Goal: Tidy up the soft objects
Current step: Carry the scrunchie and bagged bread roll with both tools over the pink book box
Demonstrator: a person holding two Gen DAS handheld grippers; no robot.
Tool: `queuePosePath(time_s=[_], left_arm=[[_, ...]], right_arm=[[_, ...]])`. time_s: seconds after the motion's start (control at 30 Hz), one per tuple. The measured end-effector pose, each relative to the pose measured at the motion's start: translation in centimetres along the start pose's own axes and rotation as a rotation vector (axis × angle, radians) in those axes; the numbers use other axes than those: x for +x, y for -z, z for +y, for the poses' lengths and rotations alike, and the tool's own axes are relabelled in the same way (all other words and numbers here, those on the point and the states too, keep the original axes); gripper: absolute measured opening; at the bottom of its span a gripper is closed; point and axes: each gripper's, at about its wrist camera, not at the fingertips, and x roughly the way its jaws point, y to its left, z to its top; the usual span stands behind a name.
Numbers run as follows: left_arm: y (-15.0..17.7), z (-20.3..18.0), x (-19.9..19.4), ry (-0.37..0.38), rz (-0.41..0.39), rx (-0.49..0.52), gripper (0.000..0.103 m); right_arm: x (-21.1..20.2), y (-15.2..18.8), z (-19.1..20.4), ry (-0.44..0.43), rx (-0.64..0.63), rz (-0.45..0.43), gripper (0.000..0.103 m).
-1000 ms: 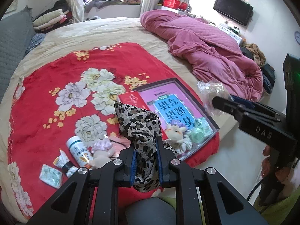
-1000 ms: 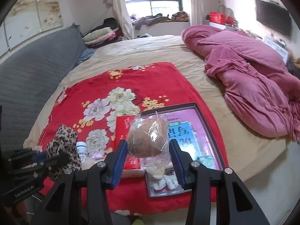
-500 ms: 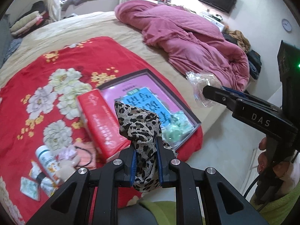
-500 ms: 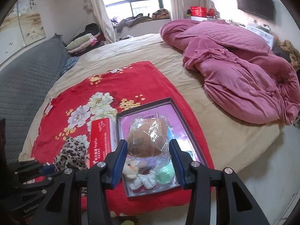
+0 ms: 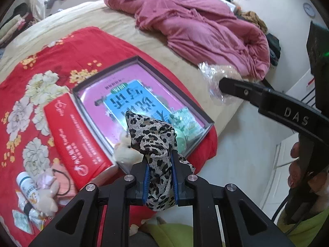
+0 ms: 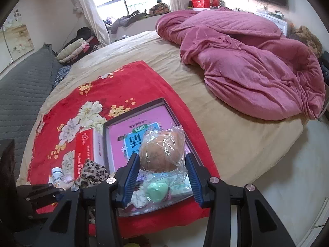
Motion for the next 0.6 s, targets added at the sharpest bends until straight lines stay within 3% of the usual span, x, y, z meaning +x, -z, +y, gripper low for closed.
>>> queuePosePath(time_s=[0.6], left_arm=[[-1.2, 0.1, 7.6, -0.003, 0.111, 0.025, 0.018]], right_arm=[[5.7, 0.8, -3.2, 0.021, 0.053, 0.087, 0.046]])
